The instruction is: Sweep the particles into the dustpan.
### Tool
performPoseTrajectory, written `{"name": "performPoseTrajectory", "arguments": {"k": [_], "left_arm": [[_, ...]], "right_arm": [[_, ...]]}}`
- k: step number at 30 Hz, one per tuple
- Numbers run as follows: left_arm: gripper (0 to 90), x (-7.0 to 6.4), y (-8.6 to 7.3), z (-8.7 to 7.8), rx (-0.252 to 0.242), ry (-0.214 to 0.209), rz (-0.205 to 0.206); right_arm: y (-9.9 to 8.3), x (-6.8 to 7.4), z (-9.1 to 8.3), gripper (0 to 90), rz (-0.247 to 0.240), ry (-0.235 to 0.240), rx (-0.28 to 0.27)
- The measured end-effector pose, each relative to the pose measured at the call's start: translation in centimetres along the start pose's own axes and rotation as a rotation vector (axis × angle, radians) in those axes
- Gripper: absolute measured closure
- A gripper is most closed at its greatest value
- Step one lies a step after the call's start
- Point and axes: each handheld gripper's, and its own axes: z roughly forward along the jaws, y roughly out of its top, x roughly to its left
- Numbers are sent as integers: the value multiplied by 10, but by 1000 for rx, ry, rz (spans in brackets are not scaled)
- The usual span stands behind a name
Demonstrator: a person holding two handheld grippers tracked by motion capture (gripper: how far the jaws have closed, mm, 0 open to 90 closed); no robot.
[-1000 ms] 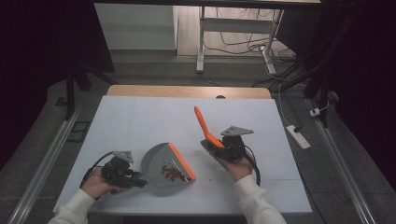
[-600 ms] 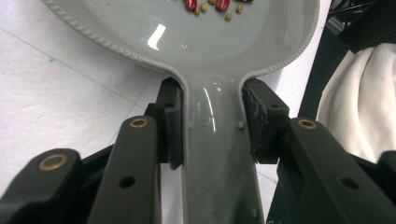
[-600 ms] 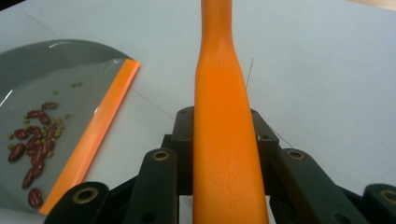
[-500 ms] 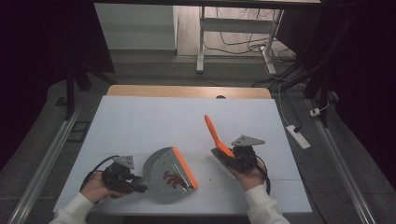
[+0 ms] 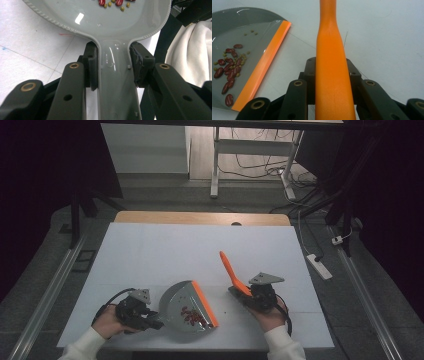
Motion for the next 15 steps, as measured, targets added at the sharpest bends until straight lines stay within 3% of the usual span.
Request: {"name": "performPoseTrajectory", "arguments": {"k": [15], "left_arm": [[617, -2, 3, 5, 10, -2, -3]], "right_arm": [[-10, 13, -10, 703, 5, 24, 4]]}}
